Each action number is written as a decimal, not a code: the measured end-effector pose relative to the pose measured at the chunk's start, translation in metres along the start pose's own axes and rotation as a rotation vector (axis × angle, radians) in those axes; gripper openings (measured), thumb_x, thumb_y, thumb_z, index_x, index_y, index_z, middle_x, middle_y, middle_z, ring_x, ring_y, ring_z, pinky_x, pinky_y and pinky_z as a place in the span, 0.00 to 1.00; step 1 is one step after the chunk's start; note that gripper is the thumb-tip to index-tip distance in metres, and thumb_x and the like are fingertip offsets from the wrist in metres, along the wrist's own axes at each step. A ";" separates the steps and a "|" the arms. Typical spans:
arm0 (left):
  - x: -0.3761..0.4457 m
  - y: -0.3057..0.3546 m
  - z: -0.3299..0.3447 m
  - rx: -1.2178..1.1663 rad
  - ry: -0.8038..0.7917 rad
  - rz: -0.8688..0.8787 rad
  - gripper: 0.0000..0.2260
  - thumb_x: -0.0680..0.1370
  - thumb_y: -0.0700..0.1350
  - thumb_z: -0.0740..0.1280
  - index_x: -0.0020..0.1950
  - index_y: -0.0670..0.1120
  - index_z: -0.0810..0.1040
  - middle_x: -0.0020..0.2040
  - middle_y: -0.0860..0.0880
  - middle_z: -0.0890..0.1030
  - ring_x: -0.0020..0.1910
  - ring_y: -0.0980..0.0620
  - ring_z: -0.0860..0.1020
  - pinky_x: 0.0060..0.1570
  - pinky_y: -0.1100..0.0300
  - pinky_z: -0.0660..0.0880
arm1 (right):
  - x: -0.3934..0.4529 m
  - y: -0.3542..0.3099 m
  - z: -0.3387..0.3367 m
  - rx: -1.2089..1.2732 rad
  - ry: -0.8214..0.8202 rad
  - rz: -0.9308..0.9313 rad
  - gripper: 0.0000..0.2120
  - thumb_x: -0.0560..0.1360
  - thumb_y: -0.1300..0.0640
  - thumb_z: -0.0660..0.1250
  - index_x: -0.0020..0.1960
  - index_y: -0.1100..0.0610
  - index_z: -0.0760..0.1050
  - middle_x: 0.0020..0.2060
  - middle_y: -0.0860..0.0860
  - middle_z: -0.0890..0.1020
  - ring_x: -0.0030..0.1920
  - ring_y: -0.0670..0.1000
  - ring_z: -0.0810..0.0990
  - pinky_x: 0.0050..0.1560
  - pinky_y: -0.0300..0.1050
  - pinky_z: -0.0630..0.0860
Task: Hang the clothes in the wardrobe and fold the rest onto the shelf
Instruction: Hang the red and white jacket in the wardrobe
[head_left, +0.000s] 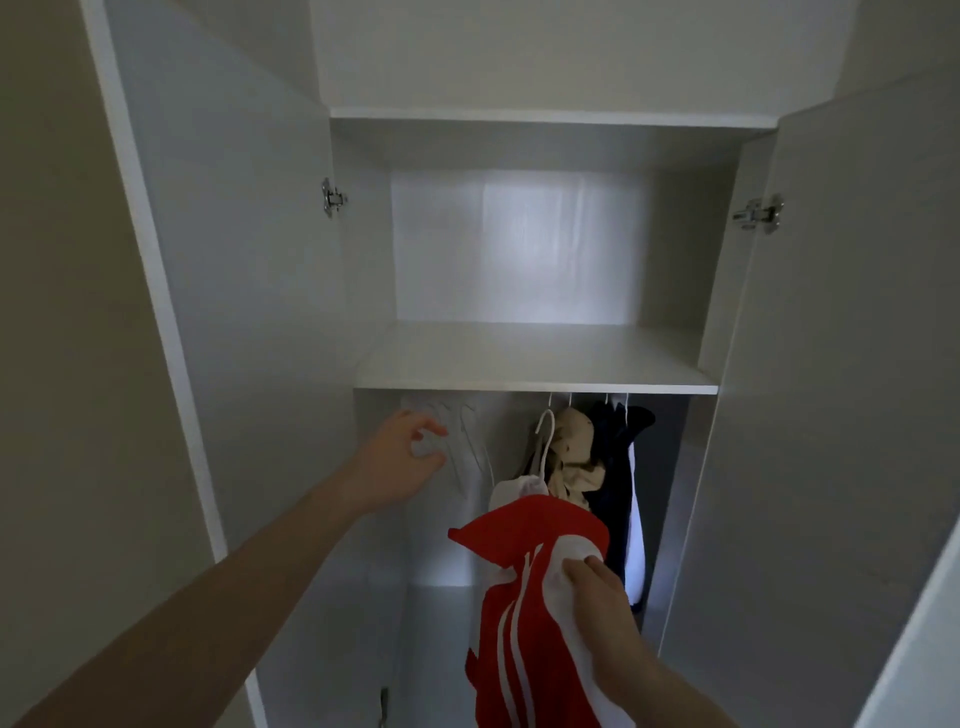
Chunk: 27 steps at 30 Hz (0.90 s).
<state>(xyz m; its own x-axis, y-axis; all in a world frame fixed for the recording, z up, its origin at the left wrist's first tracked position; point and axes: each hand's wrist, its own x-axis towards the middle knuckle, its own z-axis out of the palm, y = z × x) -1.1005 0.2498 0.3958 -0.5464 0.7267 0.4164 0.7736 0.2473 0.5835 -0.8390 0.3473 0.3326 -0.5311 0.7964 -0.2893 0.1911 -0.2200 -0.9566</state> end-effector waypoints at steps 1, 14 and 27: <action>0.016 -0.003 0.000 -0.015 0.022 0.007 0.12 0.76 0.43 0.74 0.59 0.50 0.81 0.61 0.50 0.75 0.57 0.53 0.76 0.52 0.61 0.72 | 0.009 -0.002 0.006 0.001 0.014 -0.002 0.11 0.86 0.59 0.56 0.45 0.50 0.69 0.43 0.51 0.76 0.43 0.51 0.76 0.43 0.49 0.73; 0.183 -0.041 0.021 0.067 0.077 0.056 0.15 0.74 0.43 0.73 0.60 0.50 0.80 0.59 0.50 0.72 0.58 0.47 0.77 0.56 0.57 0.72 | 0.149 -0.005 0.042 -0.013 0.018 0.010 0.14 0.85 0.59 0.57 0.64 0.68 0.70 0.54 0.70 0.79 0.49 0.64 0.82 0.45 0.51 0.77; 0.274 -0.087 0.069 0.219 -0.029 -0.085 0.17 0.79 0.53 0.71 0.66 0.50 0.78 0.69 0.45 0.73 0.67 0.45 0.73 0.66 0.56 0.67 | 0.282 0.003 0.023 -0.063 0.012 -0.013 0.10 0.85 0.56 0.58 0.59 0.57 0.77 0.51 0.60 0.84 0.53 0.61 0.83 0.59 0.60 0.80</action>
<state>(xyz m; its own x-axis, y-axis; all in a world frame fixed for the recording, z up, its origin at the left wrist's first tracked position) -1.2956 0.4718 0.4105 -0.6053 0.7149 0.3500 0.7782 0.4391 0.4489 -1.0078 0.5582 0.2474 -0.5239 0.8057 -0.2763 0.2361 -0.1743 -0.9560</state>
